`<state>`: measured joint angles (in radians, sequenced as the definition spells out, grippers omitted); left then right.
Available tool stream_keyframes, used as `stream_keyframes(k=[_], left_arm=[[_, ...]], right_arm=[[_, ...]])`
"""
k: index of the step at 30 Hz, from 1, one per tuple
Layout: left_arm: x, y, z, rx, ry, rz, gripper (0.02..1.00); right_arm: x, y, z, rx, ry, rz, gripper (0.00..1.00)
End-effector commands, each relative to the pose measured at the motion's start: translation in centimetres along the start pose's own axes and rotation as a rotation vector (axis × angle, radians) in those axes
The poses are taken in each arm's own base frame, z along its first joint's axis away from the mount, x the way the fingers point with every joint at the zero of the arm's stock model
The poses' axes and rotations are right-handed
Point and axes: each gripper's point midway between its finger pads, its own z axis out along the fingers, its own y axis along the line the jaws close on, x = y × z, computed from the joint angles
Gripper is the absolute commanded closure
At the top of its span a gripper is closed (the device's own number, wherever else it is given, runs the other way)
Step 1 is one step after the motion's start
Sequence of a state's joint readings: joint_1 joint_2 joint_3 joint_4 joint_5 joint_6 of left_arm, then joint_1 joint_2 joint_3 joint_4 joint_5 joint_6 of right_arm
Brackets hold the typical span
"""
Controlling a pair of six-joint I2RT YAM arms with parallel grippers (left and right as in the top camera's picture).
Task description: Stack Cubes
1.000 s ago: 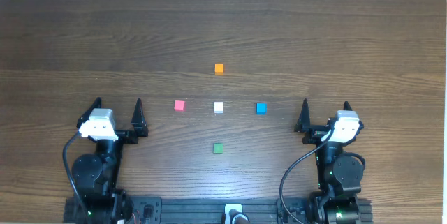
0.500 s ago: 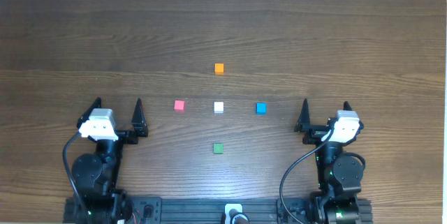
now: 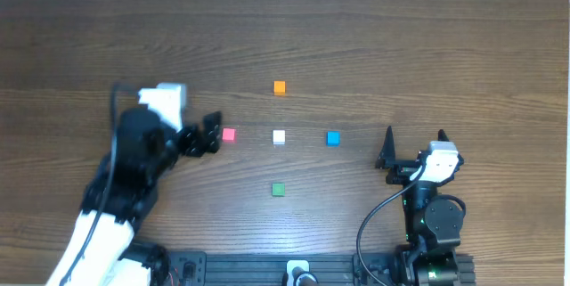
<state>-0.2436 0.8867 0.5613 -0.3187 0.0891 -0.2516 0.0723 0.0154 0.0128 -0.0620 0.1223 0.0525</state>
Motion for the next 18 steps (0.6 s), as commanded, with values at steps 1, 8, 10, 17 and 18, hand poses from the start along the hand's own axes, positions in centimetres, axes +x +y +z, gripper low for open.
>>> stream_keyframes(k=[1, 8, 10, 17, 18], left_arm=[[0.6, -0.8, 3.5, -0.119, 0.216, -0.089, 0.027], [3.1, -1.2, 7.8, -0.211, 0.42, -0.085, 0.027], [4.5, -1.1, 9.0, -0.23, 0.473, -0.09, 0.027], [9.0, -1.4, 10.5, -0.266, 0.607, -0.075, 0.047], [9.2, -1.6, 10.5, -0.264, 0.611, -0.07, 0.049]], right_arm=[[0.2, -0.1, 0.0, 0.002, 0.001, -0.002, 0.007], [0.2, -0.1, 0.0, 0.002, 0.001, -0.002, 0.007], [0.2, -0.1, 0.0, 0.002, 0.001, -0.002, 0.009], [0.2, -0.1, 0.0, 0.002, 0.001, -0.002, 0.007], [0.2, -0.1, 0.0, 0.002, 0.001, -0.002, 0.009]])
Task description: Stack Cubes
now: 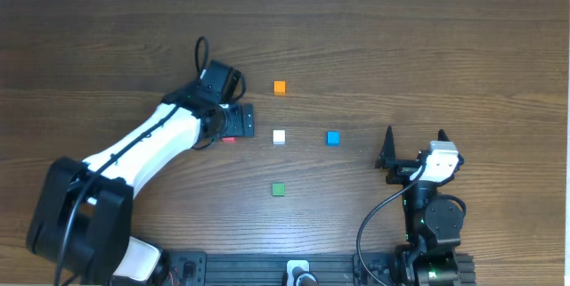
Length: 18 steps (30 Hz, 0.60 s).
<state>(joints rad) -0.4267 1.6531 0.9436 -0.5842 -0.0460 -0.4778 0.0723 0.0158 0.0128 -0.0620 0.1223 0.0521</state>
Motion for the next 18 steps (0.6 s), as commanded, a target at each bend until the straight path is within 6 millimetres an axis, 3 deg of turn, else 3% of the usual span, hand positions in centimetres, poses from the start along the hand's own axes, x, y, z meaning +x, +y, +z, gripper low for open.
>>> stream_keyframes(k=[1, 18], left_arm=[[0.6, -1.1, 0.6, -0.013, 0.017, 0.016, 0.047], [1.5, 0.6, 1.7, -0.067, 0.072, 0.023, 0.088]], right_arm=[[0.2, -0.1, 0.0, 0.002, 0.001, -0.001, 0.007], [0.2, -0.1, 0.0, 0.001, 0.001, -0.001, 0.009]])
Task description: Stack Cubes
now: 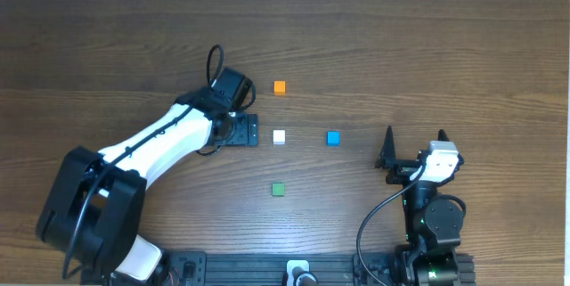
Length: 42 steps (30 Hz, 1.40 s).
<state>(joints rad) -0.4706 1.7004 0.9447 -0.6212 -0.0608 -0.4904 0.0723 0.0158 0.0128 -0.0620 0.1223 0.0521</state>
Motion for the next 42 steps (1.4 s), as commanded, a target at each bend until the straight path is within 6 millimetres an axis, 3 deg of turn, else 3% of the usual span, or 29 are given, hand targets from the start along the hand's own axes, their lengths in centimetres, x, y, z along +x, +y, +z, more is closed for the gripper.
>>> stream_keyframes(k=[1, 8, 11, 13, 24, 26, 31, 35, 39, 42], left_arm=[[-0.6, 0.9, 0.5, -0.026, 0.004, -0.013, 0.093], [-0.6, 1.0, 0.6, -0.029, 0.002, -0.013, 0.191], [-0.6, 1.0, 0.6, -0.03, 0.003, -0.013, 0.268], [-0.6, 1.0, 0.6, -0.031, 0.006, -0.013, 0.373], [-0.6, 1.0, 0.6, -0.031, 0.005, -0.013, 0.636], [-0.8, 0.9, 0.6, -0.028, -0.002, -0.014, 0.752], [-1.1, 0.6, 0.5, -0.026, -0.022, -0.049, 0.849], [-1.8, -1.4, -1.5, -0.005, -0.051, -0.073, 0.873], [-3.0, -5.1, -6.0, -0.012, -0.093, -0.073, 0.875], [-3.1, -7.3, -7.6, 0.015, -0.113, -0.067, 0.873]], right_arm=[[0.2, -0.1, 0.0, 0.002, 0.001, -0.001, 0.007], [0.2, -0.1, 0.0, 0.002, 0.0, -0.001, 0.007], [0.2, -0.1, 0.0, 0.002, 0.001, -0.001, 0.007], [0.2, -0.1, 0.0, 0.002, 0.001, -0.001, 0.007], [0.2, -0.1, 0.0, 0.002, 0.001, -0.001, 0.009], [0.2, -0.1, 0.0, 0.002, 0.001, -0.001, 0.007], [0.2, -0.1, 0.0, 0.002, 0.001, -0.001, 0.007], [0.2, -0.1, 0.0, 0.002, 0.0, -0.001, 0.009], [0.2, -0.1, 0.0, 0.002, 0.001, -0.001, 0.007], [0.2, -0.1, 0.0, 0.002, 0.001, -0.001, 0.007]])
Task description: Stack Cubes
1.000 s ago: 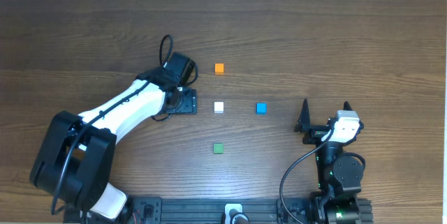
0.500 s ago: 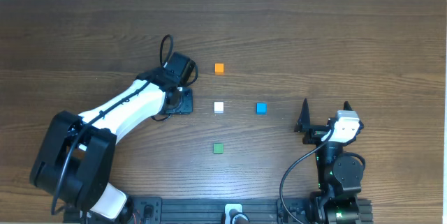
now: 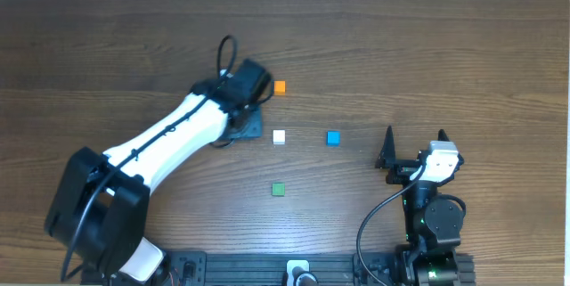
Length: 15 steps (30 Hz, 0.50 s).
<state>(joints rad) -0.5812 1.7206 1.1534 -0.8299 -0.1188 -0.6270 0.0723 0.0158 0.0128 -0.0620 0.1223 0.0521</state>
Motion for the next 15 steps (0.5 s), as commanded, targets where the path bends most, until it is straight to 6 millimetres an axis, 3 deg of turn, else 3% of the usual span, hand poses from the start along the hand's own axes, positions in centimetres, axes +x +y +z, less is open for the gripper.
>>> stream_keyframes(k=[1, 9, 15], left_arm=[[-1.7, -4.4, -4.2, 0.066, -0.108, -0.038, 0.871], [-0.1, -7.1, -3.6, 0.076, -0.103, -0.013, 0.873], [0.4, -7.3, -1.9, 0.054, -0.069, -0.025, 0.873]], right_arm=[[0.2, -0.1, 0.0, 0.002, 0.001, -0.001, 0.009], [0.2, -0.1, 0.0, 0.002, 0.001, -0.001, 0.007], [0.2, -0.1, 0.0, 0.002, 0.001, -0.001, 0.007]])
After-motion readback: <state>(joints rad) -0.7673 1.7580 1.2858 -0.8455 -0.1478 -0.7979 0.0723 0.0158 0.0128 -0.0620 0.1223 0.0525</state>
